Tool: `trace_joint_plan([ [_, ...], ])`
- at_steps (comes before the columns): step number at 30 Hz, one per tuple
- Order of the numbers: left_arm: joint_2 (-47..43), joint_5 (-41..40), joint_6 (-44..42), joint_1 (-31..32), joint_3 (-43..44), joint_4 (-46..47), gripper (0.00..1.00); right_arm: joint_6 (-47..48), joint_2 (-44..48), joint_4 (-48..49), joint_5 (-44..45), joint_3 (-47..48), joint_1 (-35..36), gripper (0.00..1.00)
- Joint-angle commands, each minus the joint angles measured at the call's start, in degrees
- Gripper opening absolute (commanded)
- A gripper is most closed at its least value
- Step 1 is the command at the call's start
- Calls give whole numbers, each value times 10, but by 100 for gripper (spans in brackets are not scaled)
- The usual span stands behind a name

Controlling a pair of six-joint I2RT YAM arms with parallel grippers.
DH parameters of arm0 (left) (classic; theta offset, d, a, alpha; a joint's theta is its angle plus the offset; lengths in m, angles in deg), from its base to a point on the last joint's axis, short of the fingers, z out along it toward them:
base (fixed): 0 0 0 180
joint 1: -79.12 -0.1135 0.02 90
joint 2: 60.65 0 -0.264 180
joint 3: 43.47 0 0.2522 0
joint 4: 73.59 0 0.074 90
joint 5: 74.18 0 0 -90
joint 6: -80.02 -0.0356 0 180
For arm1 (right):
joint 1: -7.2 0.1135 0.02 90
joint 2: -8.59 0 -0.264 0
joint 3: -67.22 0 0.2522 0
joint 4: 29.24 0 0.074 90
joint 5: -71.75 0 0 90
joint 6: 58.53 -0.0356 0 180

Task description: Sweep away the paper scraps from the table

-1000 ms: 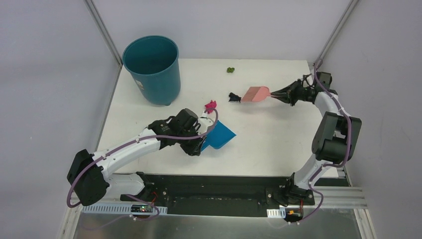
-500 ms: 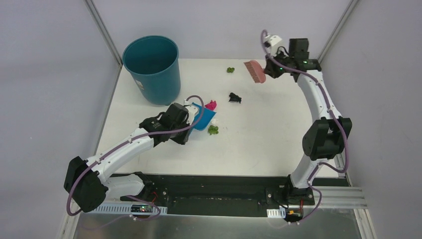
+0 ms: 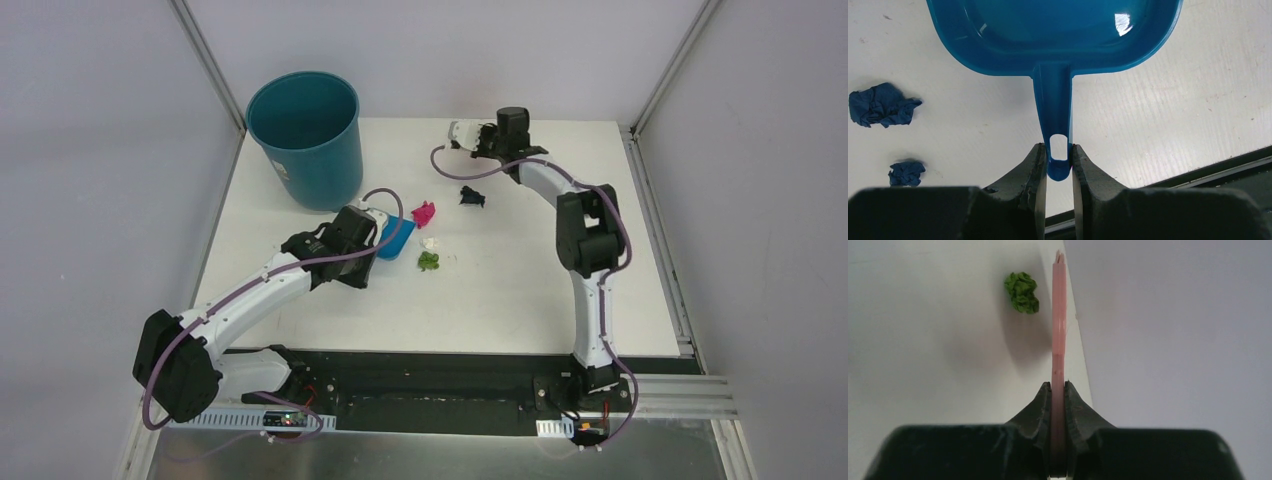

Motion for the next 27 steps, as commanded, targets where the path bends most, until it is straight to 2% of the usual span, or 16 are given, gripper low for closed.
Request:
trace_joint_plan([
  [1,-22,-38,23,-5,4,2,0,195,-72,54,23,108,16,0],
  [4,-36,-51,28,-5,-1,2,0,231,-112,49,18,144,20,0],
  [7,-41,-56,30,-5,-2,3,0,270,-95,35,-3,111,20,0],
  [14,-51,-61,18,-8,6,0,0,332,82,-81,-25,-107,22,0],
  [20,-70,-62,19,-10,0,0,0,344,271,-239,-26,-281,31,0],
  [22,-71,-61,18,-10,1,0,0,336,330,-292,-19,-321,36,0],
  [24,-70,-57,18,-10,1,0,0,285,381,-330,-13,-334,39,0],
  [27,-70,-58,17,-10,3,-1,0,145,399,-337,-9,-264,39,0],
])
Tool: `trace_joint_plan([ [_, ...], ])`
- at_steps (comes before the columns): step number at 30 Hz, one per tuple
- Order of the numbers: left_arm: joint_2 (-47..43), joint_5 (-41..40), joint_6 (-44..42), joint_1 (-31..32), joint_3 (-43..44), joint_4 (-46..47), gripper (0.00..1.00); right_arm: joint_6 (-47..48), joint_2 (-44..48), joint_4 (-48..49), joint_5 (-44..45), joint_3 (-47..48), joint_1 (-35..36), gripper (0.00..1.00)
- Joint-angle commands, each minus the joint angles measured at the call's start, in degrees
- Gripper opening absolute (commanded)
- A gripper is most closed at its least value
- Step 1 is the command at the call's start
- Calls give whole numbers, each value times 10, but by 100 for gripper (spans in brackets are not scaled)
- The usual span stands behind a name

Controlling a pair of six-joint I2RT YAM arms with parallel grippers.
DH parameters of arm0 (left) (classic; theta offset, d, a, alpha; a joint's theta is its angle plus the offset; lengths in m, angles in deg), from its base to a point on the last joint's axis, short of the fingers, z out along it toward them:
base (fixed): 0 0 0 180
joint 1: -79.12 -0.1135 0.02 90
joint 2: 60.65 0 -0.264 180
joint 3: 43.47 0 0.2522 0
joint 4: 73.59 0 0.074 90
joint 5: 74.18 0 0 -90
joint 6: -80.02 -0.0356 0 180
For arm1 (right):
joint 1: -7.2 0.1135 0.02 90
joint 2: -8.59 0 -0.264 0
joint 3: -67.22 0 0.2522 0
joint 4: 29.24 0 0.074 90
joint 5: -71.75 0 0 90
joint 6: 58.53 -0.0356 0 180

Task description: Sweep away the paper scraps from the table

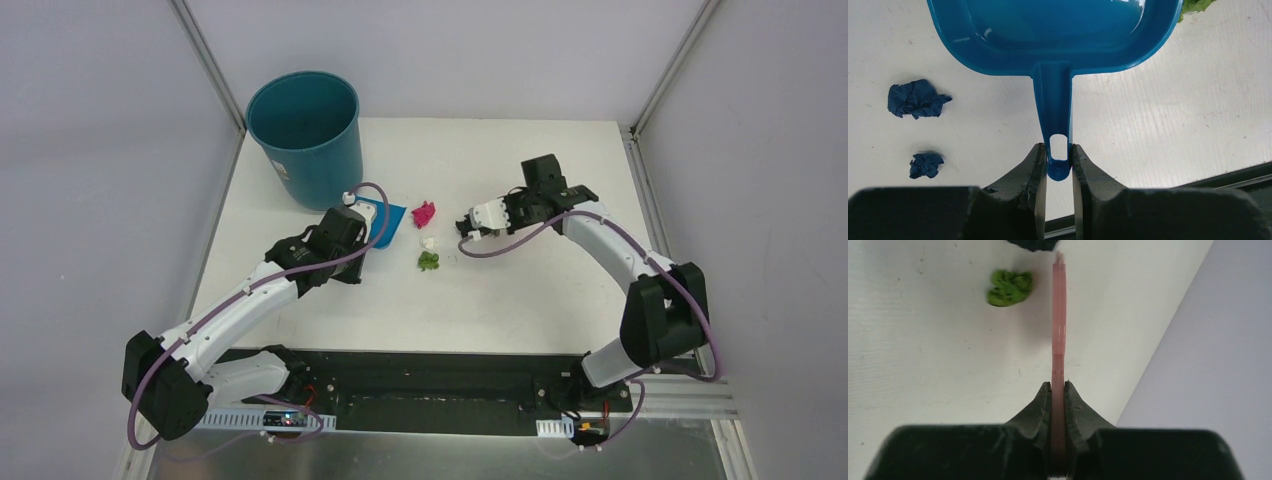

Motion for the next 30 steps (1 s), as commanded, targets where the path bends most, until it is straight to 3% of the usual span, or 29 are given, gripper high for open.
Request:
trace_joint_plan([
  [1,-12,-9,-3,-6,3,2,0,-199,32,-62,-8,113,2,0],
  [7,-21,-20,0,-7,3,-2,0,-553,-75,-204,-123,398,0,0],
  [10,-25,-24,1,-8,3,-3,0,-723,-134,-219,-177,463,6,0],
  [14,-24,-31,0,-8,3,-2,0,-868,-211,-186,-226,489,11,0],
  [23,-21,-28,-7,-8,4,2,0,-943,-303,-143,-275,481,28,0],
  [30,-20,-22,-10,-8,4,3,0,-979,-326,-119,-90,481,17,0],
])
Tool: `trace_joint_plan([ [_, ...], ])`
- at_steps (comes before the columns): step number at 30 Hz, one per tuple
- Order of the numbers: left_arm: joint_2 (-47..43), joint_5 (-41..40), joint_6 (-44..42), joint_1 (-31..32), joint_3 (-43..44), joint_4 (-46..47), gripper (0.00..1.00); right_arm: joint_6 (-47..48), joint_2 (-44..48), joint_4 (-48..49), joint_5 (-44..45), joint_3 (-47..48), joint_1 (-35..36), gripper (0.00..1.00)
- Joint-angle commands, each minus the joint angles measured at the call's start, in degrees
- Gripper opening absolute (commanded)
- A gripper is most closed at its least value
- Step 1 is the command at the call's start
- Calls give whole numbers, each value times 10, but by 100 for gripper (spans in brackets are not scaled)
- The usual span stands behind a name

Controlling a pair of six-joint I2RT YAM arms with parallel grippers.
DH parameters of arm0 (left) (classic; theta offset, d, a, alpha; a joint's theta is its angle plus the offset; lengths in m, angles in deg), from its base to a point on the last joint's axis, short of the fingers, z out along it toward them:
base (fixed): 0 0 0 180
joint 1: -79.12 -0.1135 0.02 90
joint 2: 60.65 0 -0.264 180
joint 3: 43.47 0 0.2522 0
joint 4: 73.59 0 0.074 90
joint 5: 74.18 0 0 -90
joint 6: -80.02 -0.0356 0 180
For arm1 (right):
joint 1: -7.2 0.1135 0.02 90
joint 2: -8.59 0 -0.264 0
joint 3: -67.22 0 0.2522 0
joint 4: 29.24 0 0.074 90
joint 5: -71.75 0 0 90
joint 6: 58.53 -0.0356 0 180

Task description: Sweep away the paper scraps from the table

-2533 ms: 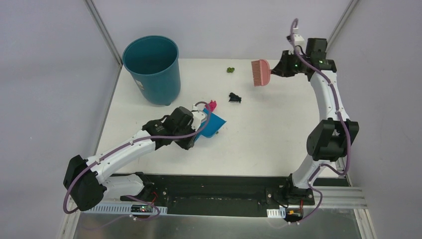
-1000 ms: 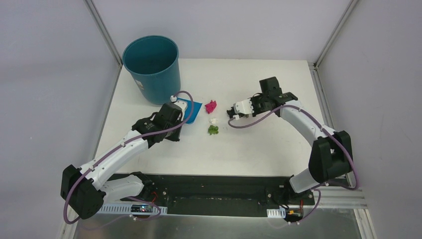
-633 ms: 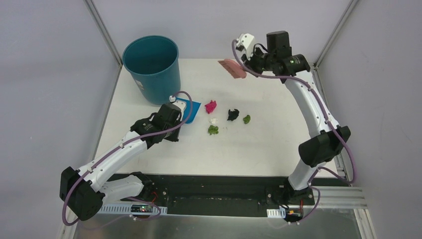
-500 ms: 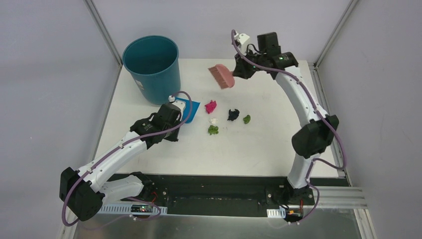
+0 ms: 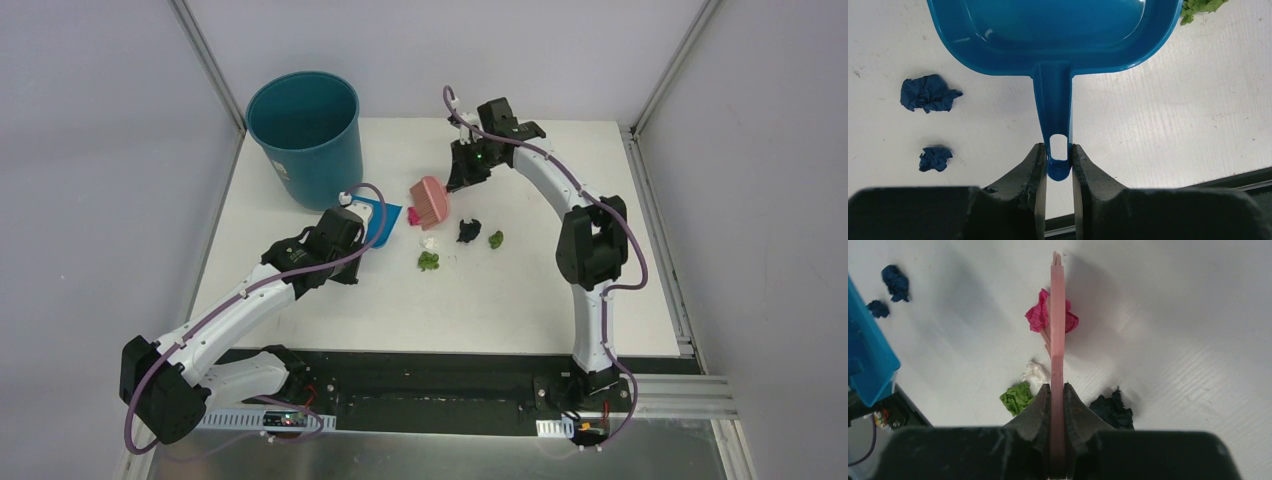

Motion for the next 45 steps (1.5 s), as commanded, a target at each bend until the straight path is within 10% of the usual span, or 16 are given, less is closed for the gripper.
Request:
trace_joint_plan([
  [1,-6,-3,-10,-8,4,15,0,-56,11,42,134,10,-16,0],
  [7,9,16,-16,-8,8,17,0,-72,82,23,186,-34,-38,0],
  [16,9,20,-19,-10,9,17,0,-71,188,-11,-13,-69,-33,0],
  [32,16,48,-41,-9,14,25,0,-143,140,31,-54,-206,16,0],
  [45,149,111,-43,66,113,-98,0,28,280,-185,-48,-324,-110,0],
])
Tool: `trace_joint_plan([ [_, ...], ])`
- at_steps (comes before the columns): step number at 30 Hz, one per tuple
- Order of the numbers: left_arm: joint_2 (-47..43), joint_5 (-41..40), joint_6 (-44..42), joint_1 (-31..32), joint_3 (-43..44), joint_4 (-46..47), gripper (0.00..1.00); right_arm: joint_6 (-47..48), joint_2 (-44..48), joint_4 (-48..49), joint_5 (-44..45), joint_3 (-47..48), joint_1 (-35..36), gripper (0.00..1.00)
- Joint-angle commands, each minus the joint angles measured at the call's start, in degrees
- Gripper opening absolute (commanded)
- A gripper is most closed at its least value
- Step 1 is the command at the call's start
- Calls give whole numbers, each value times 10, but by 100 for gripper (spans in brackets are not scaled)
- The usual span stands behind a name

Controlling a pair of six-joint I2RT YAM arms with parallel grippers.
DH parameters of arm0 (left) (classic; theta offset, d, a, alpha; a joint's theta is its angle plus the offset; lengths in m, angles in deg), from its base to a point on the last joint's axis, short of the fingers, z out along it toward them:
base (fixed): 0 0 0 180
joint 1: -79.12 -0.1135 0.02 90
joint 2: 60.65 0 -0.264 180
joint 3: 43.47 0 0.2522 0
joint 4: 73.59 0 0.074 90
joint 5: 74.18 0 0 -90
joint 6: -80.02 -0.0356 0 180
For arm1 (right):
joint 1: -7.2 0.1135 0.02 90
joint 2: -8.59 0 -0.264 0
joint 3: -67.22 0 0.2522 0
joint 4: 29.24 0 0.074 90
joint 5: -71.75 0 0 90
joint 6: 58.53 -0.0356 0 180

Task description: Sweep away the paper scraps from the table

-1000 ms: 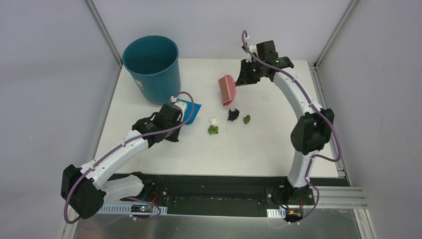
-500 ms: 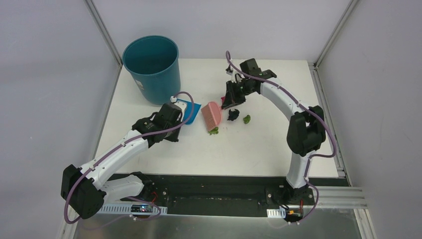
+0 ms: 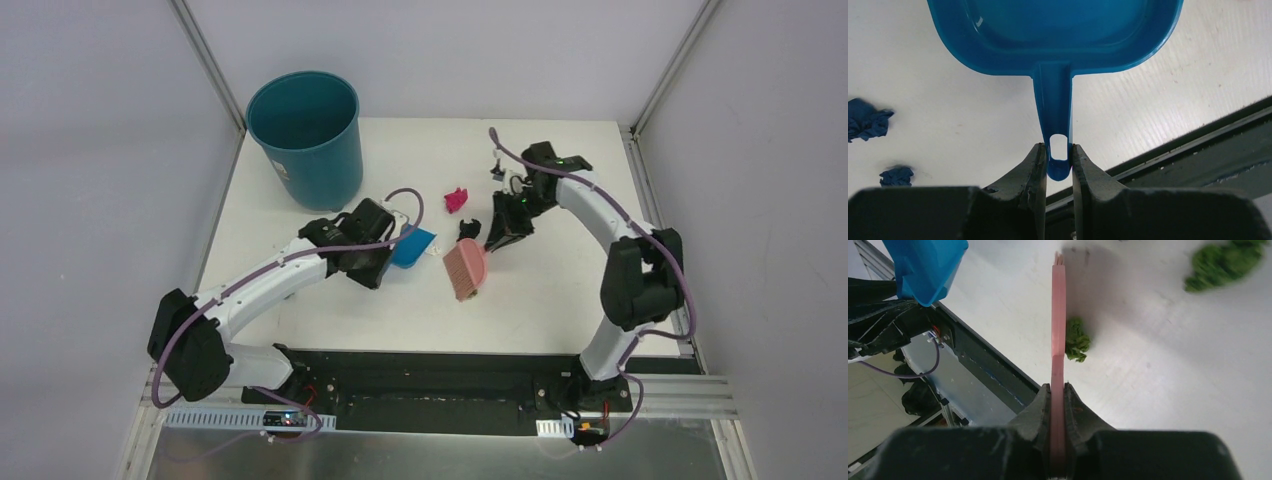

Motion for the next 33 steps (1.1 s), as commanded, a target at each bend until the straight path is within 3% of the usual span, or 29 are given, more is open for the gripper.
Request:
trace_joint_plan([
  [1,36,-1,-13,41,51,-76,0,99,99,-95,13,-19,-86,0],
  [9,100,42,-17,100,97,-160,0,187,247,-54,42,-11,-131,0],
  [13,126,51,-10,120,122,-206,0,182,274,26,131,-20,-131,0],
  [16,144,31,4,120,140,-236,0,168,239,78,239,6,-130,0],
  [24,214,15,-15,121,183,-246,0,205,77,121,410,108,-70,0],
  [28,263,0,-30,118,215,-240,0,183,14,101,391,131,-11,0],
  [33,320,40,-37,86,257,-219,0,158,-23,49,283,132,70,0],
])
